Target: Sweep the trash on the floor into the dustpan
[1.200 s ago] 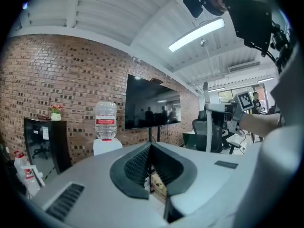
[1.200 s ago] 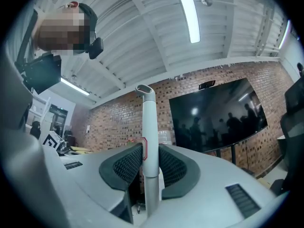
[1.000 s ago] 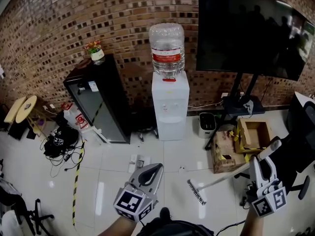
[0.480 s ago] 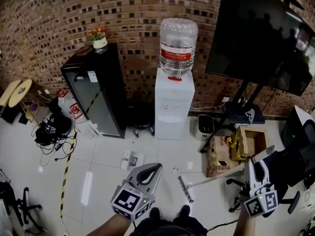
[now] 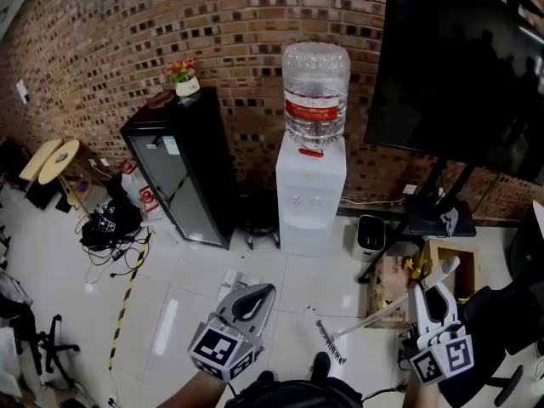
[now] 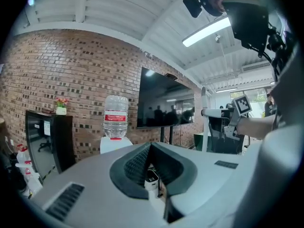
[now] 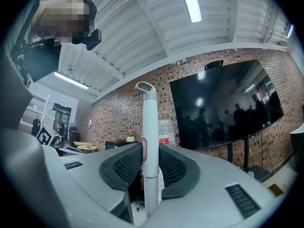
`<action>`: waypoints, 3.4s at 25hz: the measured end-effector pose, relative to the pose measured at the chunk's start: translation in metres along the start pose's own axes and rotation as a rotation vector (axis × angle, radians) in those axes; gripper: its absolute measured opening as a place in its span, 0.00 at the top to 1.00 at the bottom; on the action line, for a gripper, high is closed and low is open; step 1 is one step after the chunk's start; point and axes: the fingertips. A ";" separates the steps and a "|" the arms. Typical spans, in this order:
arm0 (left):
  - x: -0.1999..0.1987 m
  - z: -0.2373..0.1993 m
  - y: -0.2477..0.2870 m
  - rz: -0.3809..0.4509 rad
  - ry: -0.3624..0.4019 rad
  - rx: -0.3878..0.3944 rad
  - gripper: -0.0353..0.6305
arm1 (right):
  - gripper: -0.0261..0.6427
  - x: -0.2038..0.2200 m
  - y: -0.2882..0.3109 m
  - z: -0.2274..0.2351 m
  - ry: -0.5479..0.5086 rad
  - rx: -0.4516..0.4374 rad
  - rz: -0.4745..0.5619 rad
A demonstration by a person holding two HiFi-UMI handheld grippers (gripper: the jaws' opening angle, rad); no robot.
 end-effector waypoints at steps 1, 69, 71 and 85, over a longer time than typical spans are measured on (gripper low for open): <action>-0.005 0.006 0.010 0.002 0.002 -0.003 0.94 | 0.79 -0.003 0.001 0.009 0.002 -0.013 0.004; 0.239 -0.097 0.241 -0.289 -0.216 -0.176 0.94 | 0.79 0.381 0.176 0.201 -0.063 0.178 -0.364; 0.240 -0.105 0.232 -0.296 -0.213 -0.165 0.94 | 0.79 0.386 0.177 0.186 -0.102 0.184 -0.377; 0.248 -0.214 0.166 -0.281 -0.228 -0.123 0.94 | 0.79 0.420 0.246 0.057 -0.137 0.251 -0.446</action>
Point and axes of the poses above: the fingertips, and each gripper's own axes: y forward along the fingers, z to its right, x out of its underside, and after that the axes turned 3 degrees about -z, right-handed
